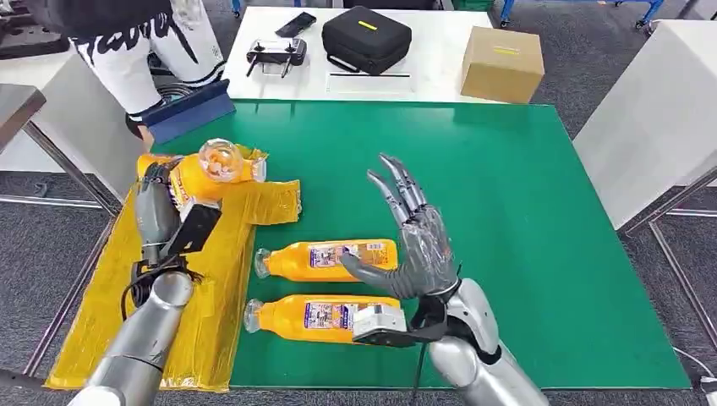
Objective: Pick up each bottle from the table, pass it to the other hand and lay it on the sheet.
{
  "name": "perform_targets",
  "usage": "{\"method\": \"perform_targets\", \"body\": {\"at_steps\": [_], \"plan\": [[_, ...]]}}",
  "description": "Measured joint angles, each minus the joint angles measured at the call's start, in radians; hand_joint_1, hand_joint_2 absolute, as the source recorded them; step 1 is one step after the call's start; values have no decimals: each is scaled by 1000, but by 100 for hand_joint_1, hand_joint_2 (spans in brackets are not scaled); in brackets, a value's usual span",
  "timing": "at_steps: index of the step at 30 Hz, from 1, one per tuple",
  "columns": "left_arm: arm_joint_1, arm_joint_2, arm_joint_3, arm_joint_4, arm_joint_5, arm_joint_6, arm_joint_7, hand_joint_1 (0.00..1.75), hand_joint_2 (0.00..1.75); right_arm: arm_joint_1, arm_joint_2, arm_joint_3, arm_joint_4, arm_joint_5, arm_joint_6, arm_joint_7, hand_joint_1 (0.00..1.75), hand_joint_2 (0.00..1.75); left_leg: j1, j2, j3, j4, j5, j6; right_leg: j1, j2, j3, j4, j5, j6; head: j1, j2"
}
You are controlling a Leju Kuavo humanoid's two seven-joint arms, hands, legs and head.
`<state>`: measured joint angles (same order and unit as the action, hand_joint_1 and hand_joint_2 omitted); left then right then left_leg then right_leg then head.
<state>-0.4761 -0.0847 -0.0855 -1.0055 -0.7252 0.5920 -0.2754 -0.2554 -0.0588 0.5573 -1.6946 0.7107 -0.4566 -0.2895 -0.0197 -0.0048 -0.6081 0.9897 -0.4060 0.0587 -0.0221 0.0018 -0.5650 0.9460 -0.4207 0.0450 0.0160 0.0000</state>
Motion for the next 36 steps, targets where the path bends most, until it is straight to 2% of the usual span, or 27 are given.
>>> {"method": "perform_targets", "body": {"at_steps": [5, 10, 16, 18, 23, 26, 36], "plan": [[-35, 0, 0, 92, -41, -15, -5, 175, 175, 3, -61, -2, -63, 63, -2, 31, 0, 175, 0, 0, 0, 0, 0, 0, 0, 0, 0, 0, 0, 0, 0, 0], [-76, -2, 0, 206, -31, -11, -37, 175, 175, 0, -147, -14, -135, 31, 24, 41, 0, 175, 0, 0, 0, 0, 0, 0, 0, 0, 0, 0, 0, 0, 0, 0], [-111, 1, 0, 301, -90, 56, -5, 175, 175, 30, -198, -30, -207, 40, 34, 35, 0, 175, 0, -1, -1, 0, 0, 0, 0, 0, 0, 0, 0, 0, -1, 0], [-119, 4, 0, 323, -174, 90, 47, 175, 175, 50, -206, -35, -221, 51, 28, 27, 0, 175, 0, 0, -1, 0, 0, 0, 0, 0, 0, 0, 0, 0, 0, 0], [-121, 20, 26, 325, -634, 103, 249, 175, 175, 85, -219, -45, -237, 61, 28, 19, 0, 175, 0, 0, -1, 0, 0, 0, 0, 0, 0, 0, 0, 0, 0, 0], [-133, 32, 27, 335, -771, 103, 331, 175, 175, 87, -223, -48, -238, 60, 36, 20, 0, 175, 0, 0, -1, 0, 0, 0, 0, 0, 0, 0, 0, 0, 0, 0], [-161, 52, 27, 378, -815, 103, 365, 175, 175, 87, -227, -52, -241, 59, 44, 20, 0, 175, 0, 0, -1, 0, 0, 0, 0, 0, 0, 0, 0, 0, 0, 0]]}}
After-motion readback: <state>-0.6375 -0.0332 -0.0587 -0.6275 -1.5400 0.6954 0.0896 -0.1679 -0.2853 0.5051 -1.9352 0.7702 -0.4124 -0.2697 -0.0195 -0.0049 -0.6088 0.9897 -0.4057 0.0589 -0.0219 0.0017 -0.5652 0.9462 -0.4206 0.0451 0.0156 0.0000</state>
